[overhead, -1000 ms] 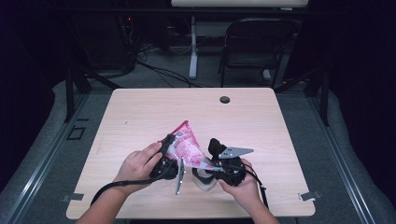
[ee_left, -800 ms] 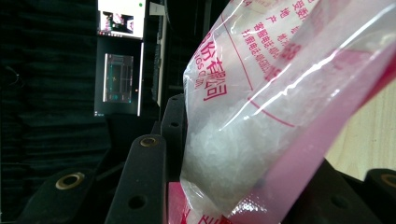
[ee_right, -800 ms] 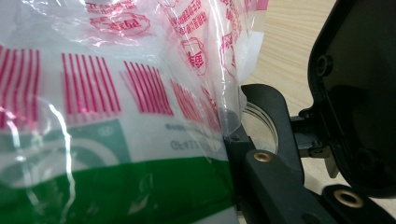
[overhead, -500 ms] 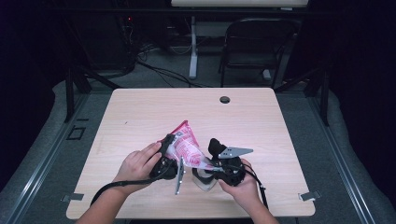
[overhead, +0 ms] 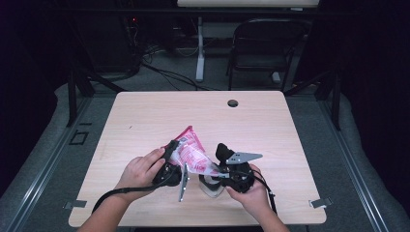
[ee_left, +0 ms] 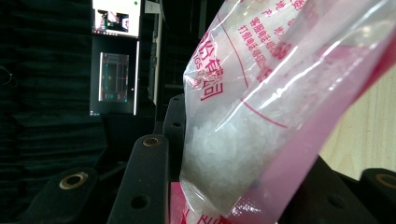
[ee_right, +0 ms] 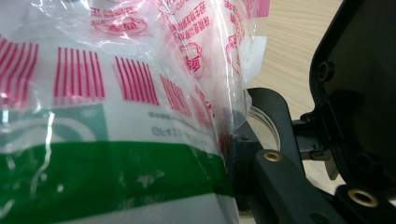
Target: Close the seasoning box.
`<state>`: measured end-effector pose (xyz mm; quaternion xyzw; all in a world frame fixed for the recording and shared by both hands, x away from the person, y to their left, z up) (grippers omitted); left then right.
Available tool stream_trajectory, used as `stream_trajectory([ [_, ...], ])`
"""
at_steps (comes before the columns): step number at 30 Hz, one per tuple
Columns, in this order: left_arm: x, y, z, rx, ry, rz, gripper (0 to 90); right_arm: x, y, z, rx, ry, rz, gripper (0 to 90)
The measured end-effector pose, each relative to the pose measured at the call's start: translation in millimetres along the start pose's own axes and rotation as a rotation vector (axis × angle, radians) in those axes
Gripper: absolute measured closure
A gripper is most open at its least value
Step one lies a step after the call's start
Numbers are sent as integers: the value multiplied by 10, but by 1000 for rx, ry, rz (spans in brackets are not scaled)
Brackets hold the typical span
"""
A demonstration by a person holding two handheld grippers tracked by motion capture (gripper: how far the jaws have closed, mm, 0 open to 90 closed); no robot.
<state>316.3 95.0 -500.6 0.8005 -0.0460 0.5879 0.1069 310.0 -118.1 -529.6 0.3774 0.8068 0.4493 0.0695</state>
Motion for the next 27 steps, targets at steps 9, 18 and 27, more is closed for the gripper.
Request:
stream_trajectory([
  [9,-1,-27,0,-1,-1,0,690,16,24,-40,-14,7,-4,798],
  [18,9,-49,-4,5,-5,1,691,33,46,-79,-22,0,-17,814],
  [27,1,-60,5,6,-15,-1,693,51,67,-112,-31,1,-18,814],
])
Point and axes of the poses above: each handheld gripper's, and its own axes: z roughly forward along the jaws, y roughly out of its top, x roughly to its left, the point moved 3 cm from there along z, roughly forward along the jaws, and after that the axes turned 2 degrees about -y, right-handed, at the moved point
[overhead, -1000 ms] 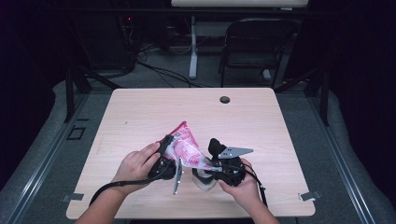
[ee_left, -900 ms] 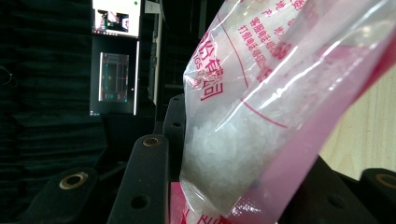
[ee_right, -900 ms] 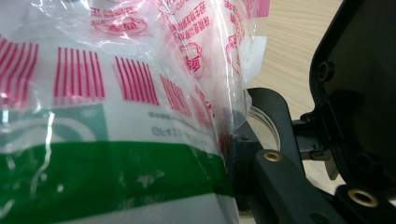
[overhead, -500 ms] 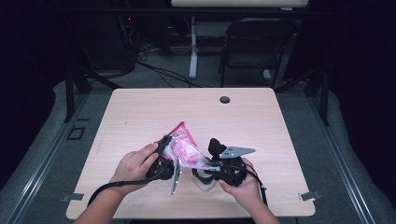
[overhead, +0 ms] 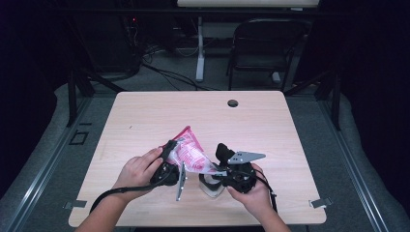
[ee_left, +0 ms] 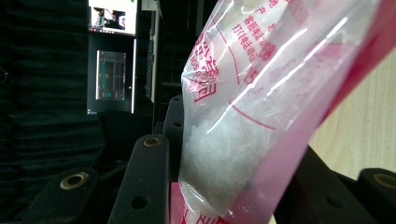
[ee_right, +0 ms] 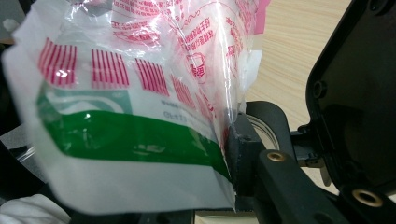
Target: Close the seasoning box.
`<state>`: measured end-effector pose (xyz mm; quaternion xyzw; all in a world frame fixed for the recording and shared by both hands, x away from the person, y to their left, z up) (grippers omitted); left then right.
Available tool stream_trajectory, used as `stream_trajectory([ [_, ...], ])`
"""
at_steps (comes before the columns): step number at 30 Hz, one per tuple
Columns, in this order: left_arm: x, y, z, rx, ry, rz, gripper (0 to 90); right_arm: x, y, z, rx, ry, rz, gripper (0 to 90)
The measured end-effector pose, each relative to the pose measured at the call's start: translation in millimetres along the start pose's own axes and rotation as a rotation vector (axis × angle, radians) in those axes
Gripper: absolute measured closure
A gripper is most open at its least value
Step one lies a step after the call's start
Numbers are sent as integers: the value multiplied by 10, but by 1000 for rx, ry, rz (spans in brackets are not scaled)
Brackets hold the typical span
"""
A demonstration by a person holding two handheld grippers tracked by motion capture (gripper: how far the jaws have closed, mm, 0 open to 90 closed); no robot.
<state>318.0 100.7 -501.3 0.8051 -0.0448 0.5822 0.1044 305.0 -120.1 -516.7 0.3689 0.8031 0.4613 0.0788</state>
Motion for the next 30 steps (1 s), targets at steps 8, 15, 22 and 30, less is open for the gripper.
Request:
stream_trajectory([
  [8,20,27,-1,-5,17,0,694,14,-5,-2,10,-6,-20,895],
  [15,39,67,-11,-7,28,-11,695,-4,-19,9,27,3,-19,900],
  [22,51,100,-24,-8,41,-4,696,-9,-38,31,47,6,-9,900],
  [30,45,127,-30,-10,47,9,694,-23,-64,59,61,6,-3,900],
])
Point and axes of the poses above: each handheld gripper's, and its own axes: z roughly forward along the jaws, y roughly out of its top, x roughly to its left, the point moved 3 cm from there along z, roughly forward along the jaws, and after that the axes turned 2 degrees about -y, right-handed, at the moved point
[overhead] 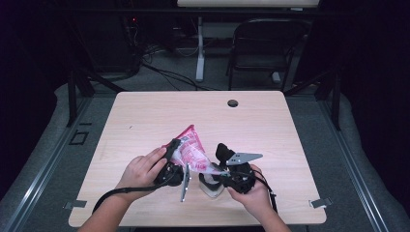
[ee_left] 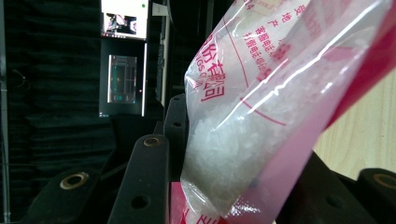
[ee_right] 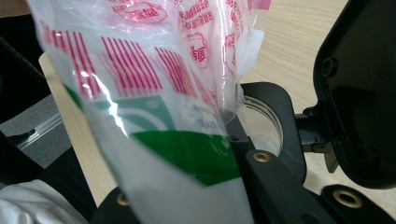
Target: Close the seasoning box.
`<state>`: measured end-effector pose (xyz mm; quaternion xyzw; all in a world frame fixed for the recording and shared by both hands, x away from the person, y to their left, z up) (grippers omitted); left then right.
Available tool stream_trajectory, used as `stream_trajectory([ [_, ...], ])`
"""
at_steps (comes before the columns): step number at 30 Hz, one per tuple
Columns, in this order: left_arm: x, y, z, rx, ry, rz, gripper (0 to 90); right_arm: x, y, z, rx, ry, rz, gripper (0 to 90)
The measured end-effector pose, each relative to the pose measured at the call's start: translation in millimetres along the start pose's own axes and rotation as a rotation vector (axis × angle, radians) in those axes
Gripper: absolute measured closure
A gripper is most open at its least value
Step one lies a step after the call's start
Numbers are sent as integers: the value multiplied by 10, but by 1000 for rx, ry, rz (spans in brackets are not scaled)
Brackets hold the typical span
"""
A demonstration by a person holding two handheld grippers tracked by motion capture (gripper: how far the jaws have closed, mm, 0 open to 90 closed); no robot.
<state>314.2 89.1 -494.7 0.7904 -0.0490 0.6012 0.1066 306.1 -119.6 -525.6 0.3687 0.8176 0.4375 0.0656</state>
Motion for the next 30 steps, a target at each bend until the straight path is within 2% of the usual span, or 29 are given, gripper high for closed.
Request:
stream_trajectory([
  [8,24,24,-2,0,7,24,691,-5,-7,10,1,-10,-5,900],
  [30,32,39,4,-6,8,20,692,-8,-20,27,9,-13,-4,900],
])
Point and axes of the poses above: each handheld gripper's, and its own axes: z roughly forward along the jaws, y roughly out of its top, x roughly to its left, the point moved 3 cm from there along z, roughly forward along the jaws, and after that the axes turned 2 degrees about -y, right-handed, at the moved point
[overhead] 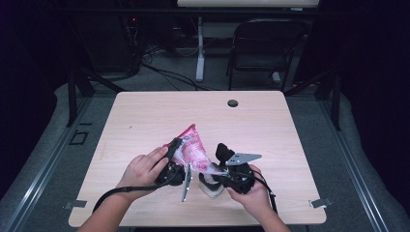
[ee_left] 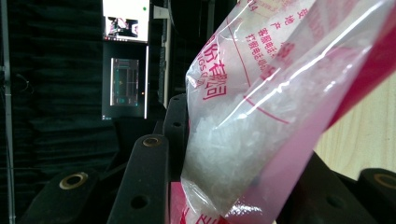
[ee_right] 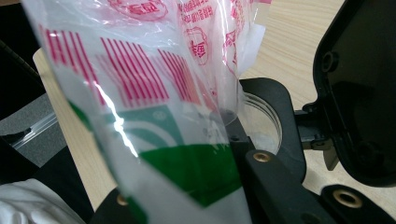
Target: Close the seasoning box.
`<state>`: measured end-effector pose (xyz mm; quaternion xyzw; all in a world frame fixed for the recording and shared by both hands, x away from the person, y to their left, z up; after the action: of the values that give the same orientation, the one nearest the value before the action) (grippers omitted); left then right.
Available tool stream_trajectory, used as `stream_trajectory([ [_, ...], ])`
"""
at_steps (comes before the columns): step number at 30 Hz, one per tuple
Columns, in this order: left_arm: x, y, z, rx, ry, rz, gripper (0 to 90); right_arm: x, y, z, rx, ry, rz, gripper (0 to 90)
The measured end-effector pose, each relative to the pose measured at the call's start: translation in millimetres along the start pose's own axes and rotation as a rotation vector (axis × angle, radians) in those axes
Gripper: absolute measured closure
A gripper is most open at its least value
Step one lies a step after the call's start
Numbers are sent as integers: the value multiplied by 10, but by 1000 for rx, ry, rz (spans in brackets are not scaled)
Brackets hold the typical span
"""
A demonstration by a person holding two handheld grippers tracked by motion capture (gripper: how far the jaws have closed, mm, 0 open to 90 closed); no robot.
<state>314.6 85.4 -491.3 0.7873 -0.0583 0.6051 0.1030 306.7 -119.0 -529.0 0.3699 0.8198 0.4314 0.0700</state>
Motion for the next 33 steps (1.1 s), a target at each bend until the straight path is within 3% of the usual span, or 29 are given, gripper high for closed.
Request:
stream_trajectory([
  [14,9,21,-3,-2,3,0,691,-7,-11,22,4,-6,5,900],
  [33,47,60,-20,-8,21,33,688,-12,-16,37,0,-8,4,900],
])
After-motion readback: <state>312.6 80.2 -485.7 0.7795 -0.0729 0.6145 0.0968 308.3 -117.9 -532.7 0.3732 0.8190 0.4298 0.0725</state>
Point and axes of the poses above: each handheld gripper's, and its own axes: z roughly forward along the jaws, y roughly out of its top, x roughly to its left, the point moved 3 cm from there along z, roughly forward along the jaws, and after that the axes turned 2 degrees about -y, right-handed, at the moved point
